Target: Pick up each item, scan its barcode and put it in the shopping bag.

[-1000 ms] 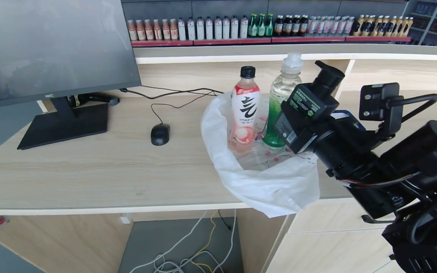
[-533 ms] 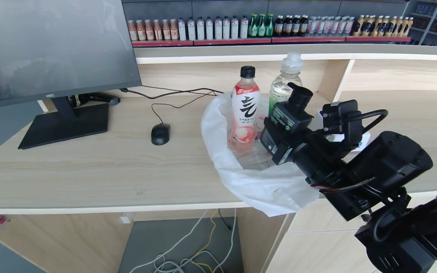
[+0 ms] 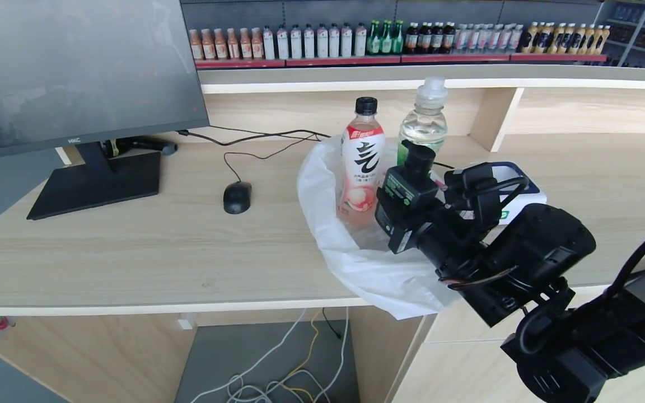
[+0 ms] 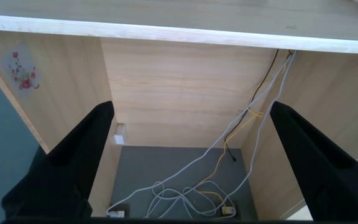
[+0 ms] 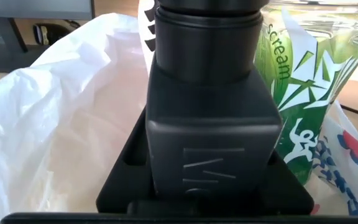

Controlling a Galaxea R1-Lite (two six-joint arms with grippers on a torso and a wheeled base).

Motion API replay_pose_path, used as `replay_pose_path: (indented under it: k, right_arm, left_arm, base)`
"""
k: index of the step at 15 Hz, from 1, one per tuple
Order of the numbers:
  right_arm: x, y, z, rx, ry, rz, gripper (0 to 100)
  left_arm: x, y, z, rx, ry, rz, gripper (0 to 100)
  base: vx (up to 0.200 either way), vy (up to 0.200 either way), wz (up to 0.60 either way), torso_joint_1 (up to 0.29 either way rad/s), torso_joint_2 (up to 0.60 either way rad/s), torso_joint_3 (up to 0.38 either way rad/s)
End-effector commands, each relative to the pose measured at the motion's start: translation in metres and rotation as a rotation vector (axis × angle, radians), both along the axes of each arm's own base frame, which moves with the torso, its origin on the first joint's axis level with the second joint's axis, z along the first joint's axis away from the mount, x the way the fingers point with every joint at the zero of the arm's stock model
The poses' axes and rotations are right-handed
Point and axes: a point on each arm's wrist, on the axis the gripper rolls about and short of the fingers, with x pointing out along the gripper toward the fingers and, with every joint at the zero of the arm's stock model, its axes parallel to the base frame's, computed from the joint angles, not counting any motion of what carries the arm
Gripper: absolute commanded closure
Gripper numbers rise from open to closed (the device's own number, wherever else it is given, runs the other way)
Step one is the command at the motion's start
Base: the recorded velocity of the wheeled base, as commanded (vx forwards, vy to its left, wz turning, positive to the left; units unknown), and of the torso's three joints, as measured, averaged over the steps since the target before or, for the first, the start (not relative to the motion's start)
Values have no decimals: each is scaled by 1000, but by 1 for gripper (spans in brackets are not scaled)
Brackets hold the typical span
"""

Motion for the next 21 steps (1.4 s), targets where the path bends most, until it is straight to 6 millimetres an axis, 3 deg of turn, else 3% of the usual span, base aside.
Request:
replay_pose_path:
  k: [1,8,11,14,21]
  right_arm:
    - [7,5,-13,-20,28,0,100]
    - [22,-1,-21,-24,41,-37,100]
    - [30,-2,-6,13,-15,-56,100]
    - [30,-5,-2,14,-26,-61,100]
    - [39,-2,-29,-41,34,-48,100]
  left_arm:
    - [0,0,0,0,0,0,0]
    - [0,0,0,0,0,0,0]
    - [0,0,0,-2,0,0,0]
    - [0,0,0,-3,0,0,0]
    - [0,0,0,-3,0,0,0]
  base:
    - [0,0,0,0,0,0]
    - [0,0,0,0,0,0]
    - [0,0,0,0,0,0]
    - [0,0,0,0,0,0]
    - [0,0,0,0,0,0]
